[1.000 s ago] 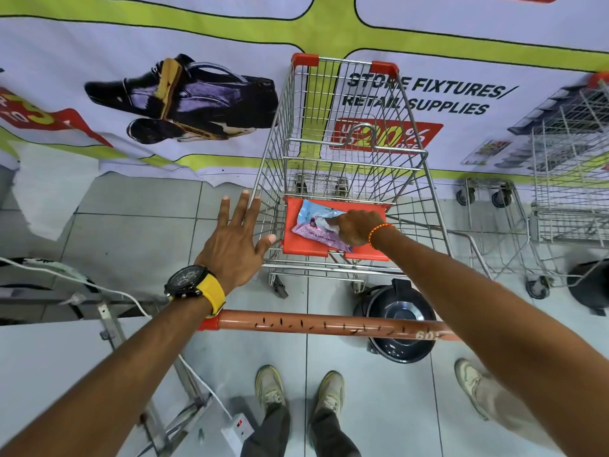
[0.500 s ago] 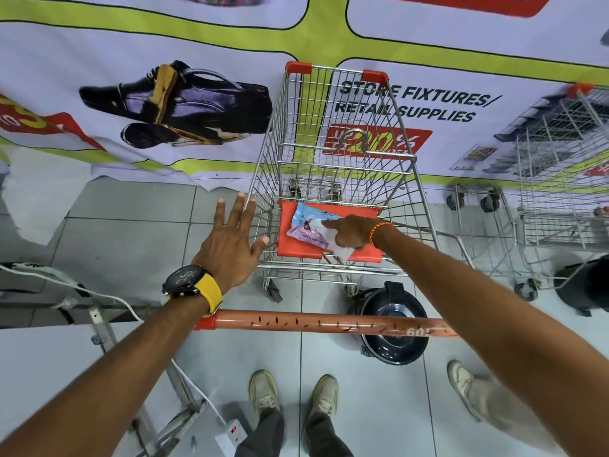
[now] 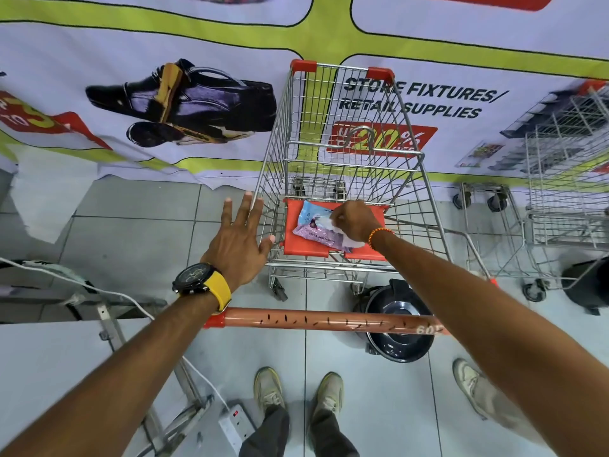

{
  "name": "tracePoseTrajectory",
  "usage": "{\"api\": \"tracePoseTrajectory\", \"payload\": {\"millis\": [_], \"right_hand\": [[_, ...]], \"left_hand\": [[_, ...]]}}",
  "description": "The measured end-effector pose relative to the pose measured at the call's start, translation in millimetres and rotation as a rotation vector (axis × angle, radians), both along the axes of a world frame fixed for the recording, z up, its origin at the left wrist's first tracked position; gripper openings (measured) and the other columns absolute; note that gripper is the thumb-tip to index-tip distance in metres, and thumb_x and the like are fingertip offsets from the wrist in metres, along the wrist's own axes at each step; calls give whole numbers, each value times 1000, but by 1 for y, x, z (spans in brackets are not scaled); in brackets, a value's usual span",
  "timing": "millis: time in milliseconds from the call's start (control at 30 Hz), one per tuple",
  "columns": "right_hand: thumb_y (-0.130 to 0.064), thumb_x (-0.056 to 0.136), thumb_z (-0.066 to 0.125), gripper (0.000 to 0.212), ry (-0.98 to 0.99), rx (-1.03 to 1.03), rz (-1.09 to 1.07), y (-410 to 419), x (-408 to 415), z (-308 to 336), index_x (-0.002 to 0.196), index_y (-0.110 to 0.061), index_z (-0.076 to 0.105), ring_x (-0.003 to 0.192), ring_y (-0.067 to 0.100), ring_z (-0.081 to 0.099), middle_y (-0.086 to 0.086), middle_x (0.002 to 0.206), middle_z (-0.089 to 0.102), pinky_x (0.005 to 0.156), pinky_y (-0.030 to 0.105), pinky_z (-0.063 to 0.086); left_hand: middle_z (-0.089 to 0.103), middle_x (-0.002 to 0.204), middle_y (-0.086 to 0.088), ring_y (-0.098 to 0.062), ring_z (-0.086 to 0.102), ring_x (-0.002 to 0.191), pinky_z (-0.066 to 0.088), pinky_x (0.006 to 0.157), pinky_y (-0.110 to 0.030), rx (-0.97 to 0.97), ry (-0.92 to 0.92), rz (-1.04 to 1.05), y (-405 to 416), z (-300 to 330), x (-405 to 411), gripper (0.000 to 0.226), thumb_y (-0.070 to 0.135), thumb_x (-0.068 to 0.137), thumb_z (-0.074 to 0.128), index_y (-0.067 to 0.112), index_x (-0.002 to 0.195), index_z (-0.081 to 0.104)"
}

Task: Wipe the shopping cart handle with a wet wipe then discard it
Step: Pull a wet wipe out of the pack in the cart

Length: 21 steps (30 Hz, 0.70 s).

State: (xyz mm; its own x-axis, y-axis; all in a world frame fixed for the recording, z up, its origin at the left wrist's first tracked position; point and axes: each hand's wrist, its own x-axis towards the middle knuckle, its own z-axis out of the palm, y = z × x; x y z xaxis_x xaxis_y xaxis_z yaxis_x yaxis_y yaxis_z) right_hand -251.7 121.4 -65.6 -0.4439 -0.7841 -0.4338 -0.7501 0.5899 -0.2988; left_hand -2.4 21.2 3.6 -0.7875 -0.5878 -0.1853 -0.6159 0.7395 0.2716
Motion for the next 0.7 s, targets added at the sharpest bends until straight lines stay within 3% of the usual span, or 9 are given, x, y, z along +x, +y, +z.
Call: {"api": "tracePoseTrajectory", "payload": {"millis": [133,267,333,400,467,500,567,600,700], "right_hand": [[-5,94,59,36,78,130,168,2,5,-3,125,-19,71,108,37,63,17,124,67,92,41,52],[-30,99,49,43,135,354,253,1,11,4,142,-29,53,115,38,61,17,133,59,96,44,54],[-28,98,48,55,90,492,331,-4,10,8,151,-39,37,126,37,55,12,153,47,99,42,49],[-37,91,46,67,-78,588,301,-7,4,9,155,-40,25,122,30,53,7,160,37,91,37,47],[-46,82,46,78,-153,655,219,-9,-4,8,156,-36,22,97,22,58,7,143,55,73,33,49],[-45,78,50,82,-162,697,202,-9,-7,12,155,-31,25,84,18,60,6,122,65,64,31,48],[-47,78,55,73,-123,755,149,-5,-3,34,143,-17,42,68,12,58,2,87,66,59,28,46],[-44,84,54,60,-131,753,141,-4,-2,44,136,-15,45,71,14,60,3,87,65,63,30,49],[-20,97,53,30,-151,703,89,1,-5,57,124,-13,43,105,26,57,12,121,57,103,41,49]], "left_hand": [[3,163,-14,-39,-4,148,-6,119,-44,4,-3,0,-3,-3,1,72,43,97,39,13,153,4],[2,163,-14,-39,-4,148,-5,119,-44,14,-7,2,-4,-6,1,72,43,97,39,13,153,4],[2,163,-13,-41,-4,147,-2,120,-46,15,-11,7,-4,-7,2,73,43,97,39,13,153,4],[2,163,-12,-42,-4,147,1,121,-48,23,-15,16,-4,-8,2,73,44,97,39,14,153,4],[2,163,-12,-42,-5,147,2,121,-48,28,-12,17,-3,-8,1,73,43,96,40,14,153,4],[2,163,-12,-42,-4,147,1,121,-48,27,-8,16,-4,-8,1,73,42,96,40,14,153,4],[3,163,-13,-42,-4,147,-1,121,-47,19,-1,12,-4,-8,1,73,42,96,40,13,153,5],[2,163,-13,-41,-5,147,-2,121,-47,14,-2,9,-3,-7,2,73,43,96,40,13,153,5],[3,163,-15,-39,-3,148,-6,118,-44,-4,17,-4,-1,-2,1,72,40,97,40,10,152,5]]}}
